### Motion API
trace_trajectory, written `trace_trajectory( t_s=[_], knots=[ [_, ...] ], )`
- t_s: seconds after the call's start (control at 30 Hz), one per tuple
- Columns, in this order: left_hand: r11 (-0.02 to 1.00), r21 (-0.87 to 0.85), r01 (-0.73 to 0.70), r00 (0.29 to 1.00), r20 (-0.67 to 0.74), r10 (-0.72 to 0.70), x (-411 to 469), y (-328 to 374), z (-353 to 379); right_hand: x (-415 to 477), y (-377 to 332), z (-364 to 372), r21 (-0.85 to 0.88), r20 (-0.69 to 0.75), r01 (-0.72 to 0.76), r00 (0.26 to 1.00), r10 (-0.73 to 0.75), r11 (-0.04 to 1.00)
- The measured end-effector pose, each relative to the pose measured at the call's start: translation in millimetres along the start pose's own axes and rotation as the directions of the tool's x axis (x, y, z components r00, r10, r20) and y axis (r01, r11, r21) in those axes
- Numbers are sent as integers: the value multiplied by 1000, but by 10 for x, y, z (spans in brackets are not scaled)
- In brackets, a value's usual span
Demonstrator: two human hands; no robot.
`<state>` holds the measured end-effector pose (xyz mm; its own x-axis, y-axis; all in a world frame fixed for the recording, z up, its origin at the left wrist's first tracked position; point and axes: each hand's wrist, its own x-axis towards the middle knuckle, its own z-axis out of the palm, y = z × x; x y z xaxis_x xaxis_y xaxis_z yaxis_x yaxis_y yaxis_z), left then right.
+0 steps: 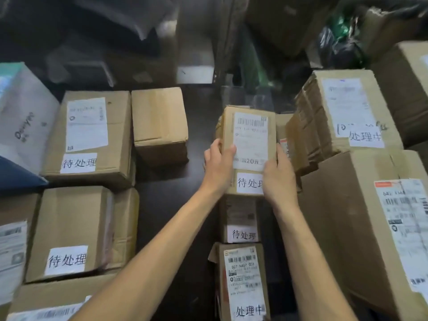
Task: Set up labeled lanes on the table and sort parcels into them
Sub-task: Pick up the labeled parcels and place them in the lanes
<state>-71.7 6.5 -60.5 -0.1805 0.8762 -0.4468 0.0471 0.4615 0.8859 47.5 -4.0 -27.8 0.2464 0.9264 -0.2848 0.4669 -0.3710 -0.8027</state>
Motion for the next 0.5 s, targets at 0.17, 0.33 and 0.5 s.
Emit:
trace_trajectory(
  t_s=[0.17, 0.33, 0.5],
  knots=[
    [1000, 2, 18, 999, 32, -18, 270, 36, 188, 345, -8, -24, -57, -52, 4, 999, -7, 998],
    [999, 44, -25, 999, -32, 27, 449, -11, 325, 514, 107, -6, -79, -35, 44, 998, -47, 996],
    [993, 113, -27, 994, -98, 38, 447, -27, 370, 562, 177, -12, -100, -26, 73, 997, -76, 992]
  ],
)
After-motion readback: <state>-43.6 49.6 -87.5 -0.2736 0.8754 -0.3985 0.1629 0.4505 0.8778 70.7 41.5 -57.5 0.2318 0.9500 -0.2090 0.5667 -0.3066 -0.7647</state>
